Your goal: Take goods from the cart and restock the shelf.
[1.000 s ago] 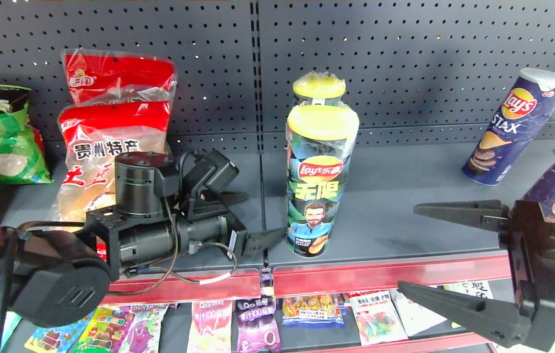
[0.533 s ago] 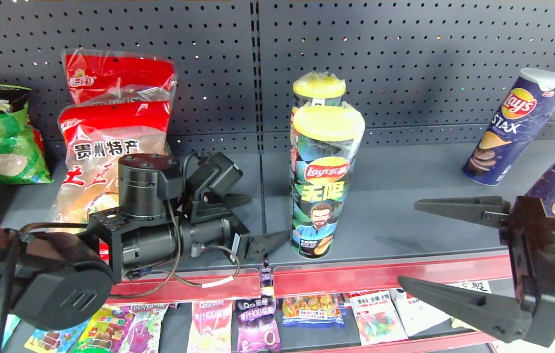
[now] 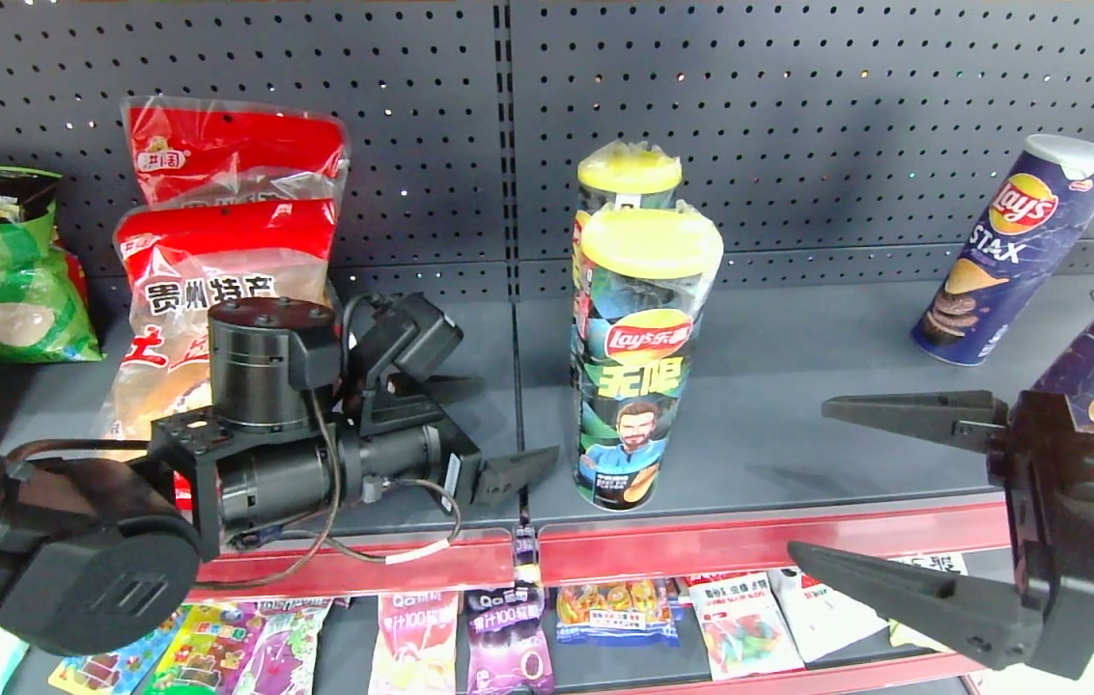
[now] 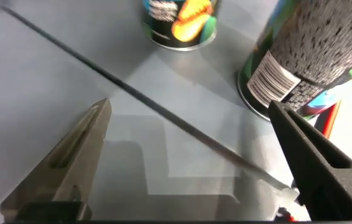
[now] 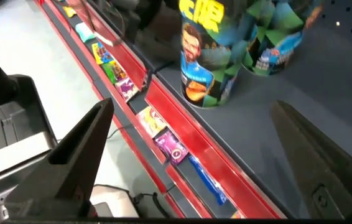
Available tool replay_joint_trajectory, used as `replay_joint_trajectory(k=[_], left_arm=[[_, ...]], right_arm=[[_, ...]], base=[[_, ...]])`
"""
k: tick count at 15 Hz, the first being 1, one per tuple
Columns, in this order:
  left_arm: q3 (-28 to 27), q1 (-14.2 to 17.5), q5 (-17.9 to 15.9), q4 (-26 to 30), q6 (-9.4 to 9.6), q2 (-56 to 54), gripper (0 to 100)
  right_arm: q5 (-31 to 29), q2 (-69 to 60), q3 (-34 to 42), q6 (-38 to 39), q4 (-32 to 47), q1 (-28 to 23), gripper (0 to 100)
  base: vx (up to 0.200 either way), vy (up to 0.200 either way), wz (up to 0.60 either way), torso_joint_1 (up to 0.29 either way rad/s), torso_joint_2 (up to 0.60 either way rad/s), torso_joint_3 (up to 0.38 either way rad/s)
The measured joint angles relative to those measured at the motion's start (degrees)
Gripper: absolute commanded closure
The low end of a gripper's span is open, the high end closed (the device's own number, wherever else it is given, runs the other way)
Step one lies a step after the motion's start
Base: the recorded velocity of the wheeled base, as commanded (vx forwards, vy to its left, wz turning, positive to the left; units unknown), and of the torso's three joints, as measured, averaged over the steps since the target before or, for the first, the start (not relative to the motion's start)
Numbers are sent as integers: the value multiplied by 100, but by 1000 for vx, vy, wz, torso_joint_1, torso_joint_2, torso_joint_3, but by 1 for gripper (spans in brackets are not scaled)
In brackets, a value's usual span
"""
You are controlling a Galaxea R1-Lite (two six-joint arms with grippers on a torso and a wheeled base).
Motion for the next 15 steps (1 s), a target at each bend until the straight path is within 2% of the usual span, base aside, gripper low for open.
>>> replay_joint_trajectory(k=[2, 5, 7, 8, 11, 13, 14, 15], left_arm=[[255, 100, 54, 1, -20, -367, 0], [1092, 232, 279, 68, -150, -1418, 0], [1643, 317, 656, 567, -352, -2531, 0], [1803, 352, 840, 1002, -435, -3068, 0], [1964, 441, 1573, 3182, -690, -4941, 0], [1877, 579, 2164, 4730, -830, -6123, 0], [1827, 796, 2352, 5324, -874, -6613, 0], [1768, 1198, 2464, 5755, -929, -7044, 0]], right_arm=[[-44, -222, 245, -11, 9, -27, 0], [-317, -1000, 842, -17, 189, -74, 0], [-591, -1911, 1080, 90, 986, -341, 0], [-690, -2353, 1111, 166, 1495, -542, 0], [-1076, -3792, 975, 358, 3416, -1666, 0], [-1341, -4492, 857, 416, 3875, -2628, 0], [-1409, -4774, 844, 429, 3960, -3023, 0], [-1447, -5052, 898, 440, 4027, -3329, 0]], base=[[0, 0, 0, 0, 0, 0], [0, 0, 0, 0, 0, 0], [0, 0, 0, 0, 0, 0], [0, 0, 0, 0, 0, 0], [0, 0, 0, 0, 0, 0], [0, 0, 0, 0, 0, 0], [0, 0, 0, 0, 0, 0], [0, 0, 0, 0, 0, 0]])
